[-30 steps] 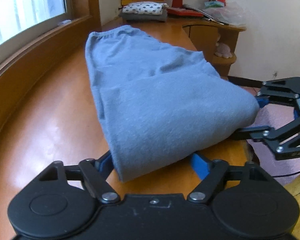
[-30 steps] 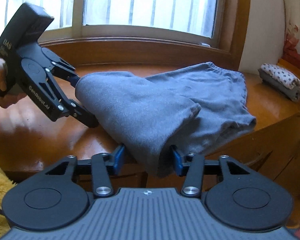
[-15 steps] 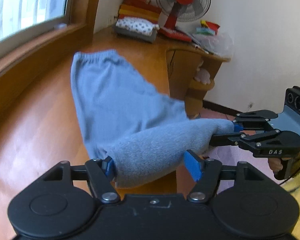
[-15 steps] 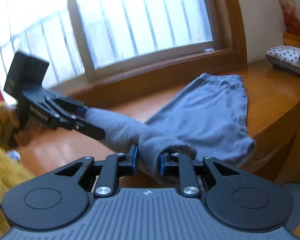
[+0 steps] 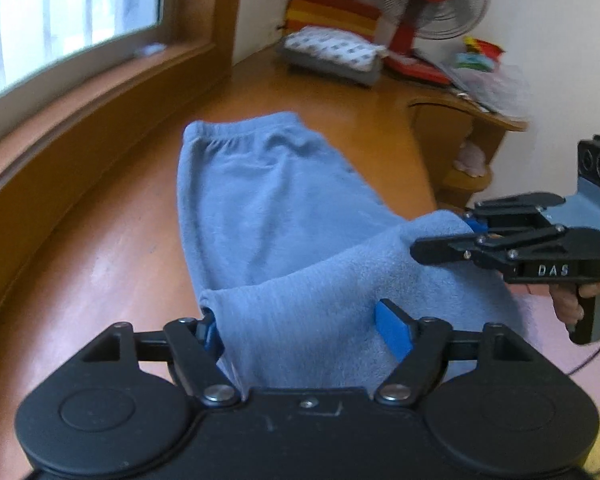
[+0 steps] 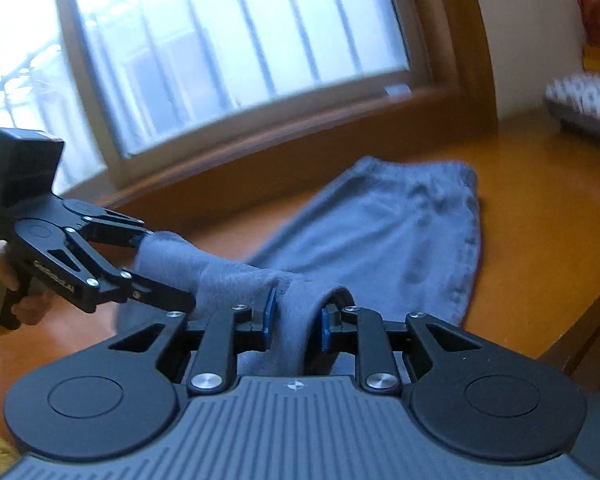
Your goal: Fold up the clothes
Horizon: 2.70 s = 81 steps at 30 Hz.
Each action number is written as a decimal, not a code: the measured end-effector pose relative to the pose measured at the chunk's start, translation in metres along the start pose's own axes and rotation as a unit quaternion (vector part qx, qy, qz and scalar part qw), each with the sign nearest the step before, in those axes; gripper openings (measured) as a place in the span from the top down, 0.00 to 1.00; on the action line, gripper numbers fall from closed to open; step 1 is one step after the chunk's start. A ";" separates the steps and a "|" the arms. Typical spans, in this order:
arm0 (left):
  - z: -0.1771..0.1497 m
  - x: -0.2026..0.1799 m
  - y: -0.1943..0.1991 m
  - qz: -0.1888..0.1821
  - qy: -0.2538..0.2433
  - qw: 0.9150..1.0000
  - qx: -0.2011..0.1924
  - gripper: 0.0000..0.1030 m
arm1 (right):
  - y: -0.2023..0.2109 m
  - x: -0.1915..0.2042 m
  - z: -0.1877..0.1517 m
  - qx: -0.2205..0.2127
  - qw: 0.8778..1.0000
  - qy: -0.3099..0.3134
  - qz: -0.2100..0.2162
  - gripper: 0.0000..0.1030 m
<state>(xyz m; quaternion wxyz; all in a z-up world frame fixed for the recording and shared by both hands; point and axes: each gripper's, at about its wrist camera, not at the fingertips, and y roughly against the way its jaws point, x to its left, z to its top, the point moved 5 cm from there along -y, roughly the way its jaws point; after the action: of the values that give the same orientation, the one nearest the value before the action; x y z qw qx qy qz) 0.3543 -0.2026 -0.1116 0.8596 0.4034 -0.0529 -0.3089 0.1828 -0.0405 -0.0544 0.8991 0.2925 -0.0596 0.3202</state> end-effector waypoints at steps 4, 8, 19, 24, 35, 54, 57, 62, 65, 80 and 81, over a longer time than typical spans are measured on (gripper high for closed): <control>0.002 0.014 -0.029 0.015 0.040 0.999 0.013 0.18 | -0.028 -0.026 -0.012 0.035 0.999 -0.038 -0.013 0.78; 0.002 0.017 -0.024 0.021 0.063 0.998 0.015 0.18 | -0.029 -0.026 -0.015 0.028 0.999 -0.042 -0.008 0.78; 0.015 -0.030 0.031 0.001 0.052 0.998 -0.026 0.10 | 0.027 -0.023 0.010 -0.029 0.998 0.009 -0.062 0.43; 0.010 -0.030 -0.009 0.001 0.041 0.999 0.023 0.10 | 0.021 -0.014 0.009 -0.035 0.998 0.035 -0.028 0.56; 0.001 -0.036 -0.030 0.017 -0.014 0.999 0.033 0.00 | -0.022 -0.021 -0.027 0.008 0.997 0.064 -0.046 0.66; -0.035 -0.041 0.015 0.035 0.035 0.999 0.000 0.01 | -0.050 0.006 0.001 0.017 0.998 0.025 -0.052 0.64; -0.042 -0.043 0.041 0.036 0.050 0.998 -0.030 0.01 | -0.020 0.013 0.005 -0.022 0.996 0.042 -0.080 0.54; -0.077 -0.039 0.069 0.046 0.073 0.996 -0.031 0.01 | 0.038 0.018 -0.025 -0.071 0.989 0.054 -0.120 0.37; -0.094 -0.034 0.070 0.046 0.084 0.995 -0.018 0.01 | 0.053 0.026 -0.057 -0.064 0.986 0.069 -0.138 0.31; -0.091 -0.034 0.025 0.053 -0.013 0.998 -0.016 0.26 | 0.005 0.044 -0.089 -0.022 0.975 0.144 -0.167 0.32; -0.090 -0.033 0.023 0.051 -0.022 0.998 -0.016 0.26 | 0.002 0.043 -0.088 -0.021 0.974 0.147 -0.170 0.33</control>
<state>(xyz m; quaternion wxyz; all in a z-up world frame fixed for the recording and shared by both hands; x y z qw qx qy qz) 0.3694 -0.1128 -0.1493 0.8793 0.3795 -0.0877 -0.2741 0.2083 0.0342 -0.1132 0.9451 0.2290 0.1173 0.2013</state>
